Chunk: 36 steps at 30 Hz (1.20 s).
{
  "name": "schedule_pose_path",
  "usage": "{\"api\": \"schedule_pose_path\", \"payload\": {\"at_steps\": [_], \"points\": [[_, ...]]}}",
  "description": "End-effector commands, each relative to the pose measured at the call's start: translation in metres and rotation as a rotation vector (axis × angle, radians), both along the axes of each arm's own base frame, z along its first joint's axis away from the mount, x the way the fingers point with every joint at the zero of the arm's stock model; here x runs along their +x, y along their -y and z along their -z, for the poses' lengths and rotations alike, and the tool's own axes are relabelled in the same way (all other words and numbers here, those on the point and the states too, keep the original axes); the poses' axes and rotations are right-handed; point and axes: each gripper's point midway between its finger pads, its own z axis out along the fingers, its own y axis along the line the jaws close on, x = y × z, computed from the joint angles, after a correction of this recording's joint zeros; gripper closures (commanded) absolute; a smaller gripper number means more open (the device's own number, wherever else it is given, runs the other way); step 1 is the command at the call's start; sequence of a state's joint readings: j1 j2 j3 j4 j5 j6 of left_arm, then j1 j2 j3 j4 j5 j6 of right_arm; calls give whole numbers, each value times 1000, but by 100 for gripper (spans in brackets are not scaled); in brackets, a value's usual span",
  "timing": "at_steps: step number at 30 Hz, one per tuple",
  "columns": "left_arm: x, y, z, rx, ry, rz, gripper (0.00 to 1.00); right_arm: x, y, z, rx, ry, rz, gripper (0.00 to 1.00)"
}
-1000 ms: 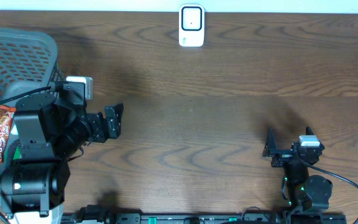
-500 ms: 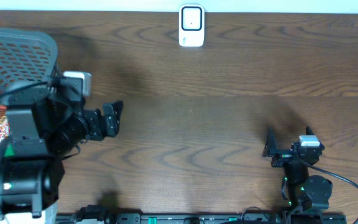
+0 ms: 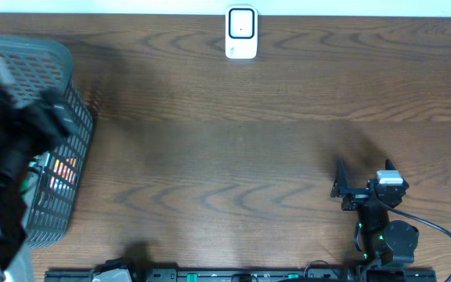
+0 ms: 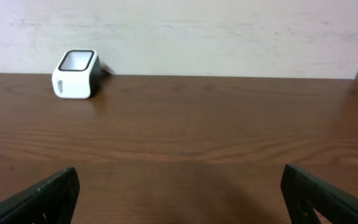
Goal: Scan the item barcode
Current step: 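Move the left gripper over the basket toward the green-lidded container, then lower the left gripper into the basket and grasp the green-lidded container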
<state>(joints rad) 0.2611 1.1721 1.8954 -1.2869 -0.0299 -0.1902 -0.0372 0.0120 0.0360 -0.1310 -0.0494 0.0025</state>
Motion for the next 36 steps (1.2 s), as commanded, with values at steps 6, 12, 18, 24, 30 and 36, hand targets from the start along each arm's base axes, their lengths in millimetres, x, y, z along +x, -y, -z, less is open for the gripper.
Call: {"api": "schedule_pose_path", "payload": {"at_steps": [6, 12, 18, 24, 30, 36], "points": [[-33, -99, 50, -203, -161, -522, 7, 0, -2, 0, -11, 2, -9, 1], [-46, -125, 97, -309, -267, -679, 7, 0, -2, 0, -11, 2, -9, 1], [-48, -134, 156, -361, -370, -712, 7, 0, -2, 0, -11, 2, -9, 1], [-53, -133, 215, -413, -456, -741, 7, 0, -2, 0, -11, 2, -9, 1], [-62, -141, 243, -434, -467, -784, 7, 0, -2, 0, -11, 2, -9, 1], [-56, -150, 255, -439, -454, -801, 7, 0, -2, 0, -11, 2, -9, 1]]}}
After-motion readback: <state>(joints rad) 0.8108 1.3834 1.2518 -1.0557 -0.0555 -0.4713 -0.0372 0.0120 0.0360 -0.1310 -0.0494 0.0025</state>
